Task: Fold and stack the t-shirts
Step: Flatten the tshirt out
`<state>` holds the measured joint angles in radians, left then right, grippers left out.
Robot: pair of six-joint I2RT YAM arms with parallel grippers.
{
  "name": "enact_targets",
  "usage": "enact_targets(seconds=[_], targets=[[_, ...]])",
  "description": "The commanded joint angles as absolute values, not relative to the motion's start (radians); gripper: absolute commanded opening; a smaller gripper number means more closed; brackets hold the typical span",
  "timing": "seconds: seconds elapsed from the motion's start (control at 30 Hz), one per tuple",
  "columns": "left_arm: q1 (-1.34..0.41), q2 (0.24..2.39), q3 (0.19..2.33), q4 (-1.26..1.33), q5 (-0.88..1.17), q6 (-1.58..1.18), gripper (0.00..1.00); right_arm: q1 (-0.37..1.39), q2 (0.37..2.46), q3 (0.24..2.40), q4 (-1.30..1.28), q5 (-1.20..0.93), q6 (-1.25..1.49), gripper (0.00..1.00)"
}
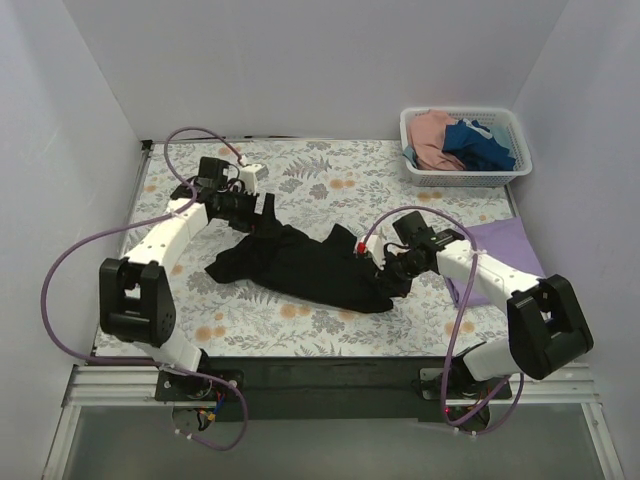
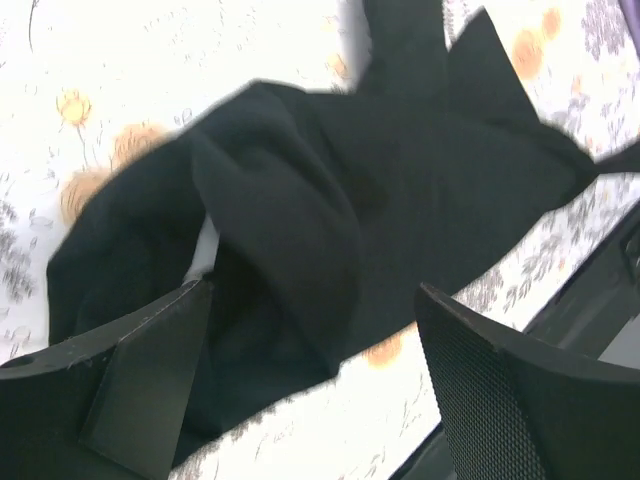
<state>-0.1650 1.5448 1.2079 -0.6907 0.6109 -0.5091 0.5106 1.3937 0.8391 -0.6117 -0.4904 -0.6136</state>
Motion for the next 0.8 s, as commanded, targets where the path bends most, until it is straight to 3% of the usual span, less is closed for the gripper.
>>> enact_targets(seconds=[0.0, 0.03, 0.1, 0.13, 0.2, 0.4, 0.5, 0.57, 0.63, 0.67, 0.7, 0.77], targets=[[-0.198, 1.636, 1.291, -0.663, 0.574, -0.633, 0.82, 0.517, 1.410, 0.859, -0.617, -0.474, -0.620, 0.01], [-0.199, 1.685, 1.328, -0.661, 0.574, -0.646, 0.74, 0.515, 1.408, 0.867, -0.614, -0.468, -0.617, 0.01], [-0.199, 1.735, 1.382, -0.670, 0.552, -0.653, 0.46, 0.505, 1.414, 0.906, -0.607, -0.439, -0.607, 0.01], [-0.198, 1.768, 1.444, -0.670, 0.540, -0.655, 0.18, 0.497, 1.420, 0.925, -0.607, -0.427, -0.609, 0.01], [-0.173, 1.790, 1.535, -0.664, 0.538, -0.655, 0.01, 0.457, 1.436, 1.004, -0.601, -0.390, -0.617, 0.01], [-0.062, 1.931, 2.093, -0.789, 0.639, -0.614, 0.00, 0.278, 1.502, 1.296, -0.612, -0.379, -0.659, 0.01], [-0.003, 1.902, 2.220, -0.868, 0.754, -0.530, 0.00, 0.275, 1.430, 1.374, -0.664, -0.422, -0.734, 0.01], [0.058, 1.820, 2.159, -0.913, 0.848, -0.369, 0.00, 0.297, 1.300, 1.288, -0.673, -0.442, -0.807, 0.01], [0.110, 1.634, 1.908, -0.959, 0.888, -0.240, 0.00, 0.386, 1.205, 1.180, -0.705, -0.420, -0.900, 0.01], [0.120, 1.567, 1.803, -0.977, 0.902, -0.086, 0.00, 0.425, 1.116, 1.029, -0.703, -0.366, -0.925, 0.01], [0.126, 1.490, 1.567, -0.997, 0.878, -0.021, 0.00, 0.493, 1.080, 0.962, -0.701, -0.338, -0.943, 0.01], [0.129, 1.300, 1.346, -0.986, 0.783, 0.157, 0.00, 0.535, 1.027, 0.803, -0.699, -0.284, -0.962, 0.27]])
